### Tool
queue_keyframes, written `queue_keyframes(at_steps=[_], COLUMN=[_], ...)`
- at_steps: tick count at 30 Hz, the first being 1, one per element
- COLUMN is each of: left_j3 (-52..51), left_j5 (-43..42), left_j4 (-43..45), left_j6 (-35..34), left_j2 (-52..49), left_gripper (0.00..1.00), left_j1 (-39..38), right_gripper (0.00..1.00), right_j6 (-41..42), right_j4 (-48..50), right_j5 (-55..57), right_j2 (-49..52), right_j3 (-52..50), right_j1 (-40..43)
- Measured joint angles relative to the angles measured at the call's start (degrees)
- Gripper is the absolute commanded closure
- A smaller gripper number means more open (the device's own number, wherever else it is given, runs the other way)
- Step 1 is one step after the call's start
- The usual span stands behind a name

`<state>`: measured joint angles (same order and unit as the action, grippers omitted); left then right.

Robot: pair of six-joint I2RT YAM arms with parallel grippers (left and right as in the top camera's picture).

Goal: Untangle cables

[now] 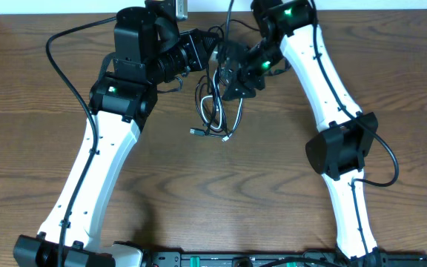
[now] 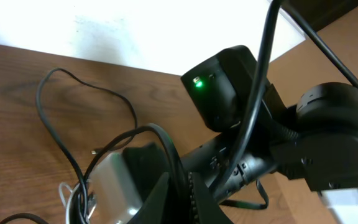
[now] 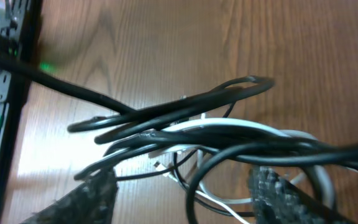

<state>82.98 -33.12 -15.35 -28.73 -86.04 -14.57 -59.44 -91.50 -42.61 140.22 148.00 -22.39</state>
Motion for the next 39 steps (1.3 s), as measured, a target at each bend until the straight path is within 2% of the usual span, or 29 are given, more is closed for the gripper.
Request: queue_keyframes(at_steps=[6,7,10,21,33,39], left_j3=[0.0,0.0,0.0,0.0,0.0,0.0], left_j5=[0.0,-0.2,-1.0,0.3,4.1,6.5], left_j4=[0.0,0.0,-0.1,-7.0,-13.4,-17.7], left_j6=[-0.3,-0.5,-1.2,0.5,4.8,8.1], left_j2=[0.0,0.0,0.0,0.0,0.0,0.0], left_gripper=[0.92,0.92,0.93,0.93,0.93,0.93], left_j1=[0.7,1.1,2.3,5.8,8.9,8.6], right_gripper=[0.59,0.67,0.99,0.99,0.99,0.99], right_j6=[-0.4,-0.4,-0.6,4.0,7.3,9.9], right_j4=[-1.0,-1.1,-1.1,-5.6,-5.6,-4.8], right_j5=[1.2,1.3,1.2,-7.8,-27.6,-38.1], right_j2=[0.0,0.0,0.0,-0.3,-14.7,-18.4], right_j3=[-1.1,-1.8,-4.1,-2.8,-1.7,-1.4], right_j1=[-0.7,-0.7,-0.7,1.0,14.1,21.4])
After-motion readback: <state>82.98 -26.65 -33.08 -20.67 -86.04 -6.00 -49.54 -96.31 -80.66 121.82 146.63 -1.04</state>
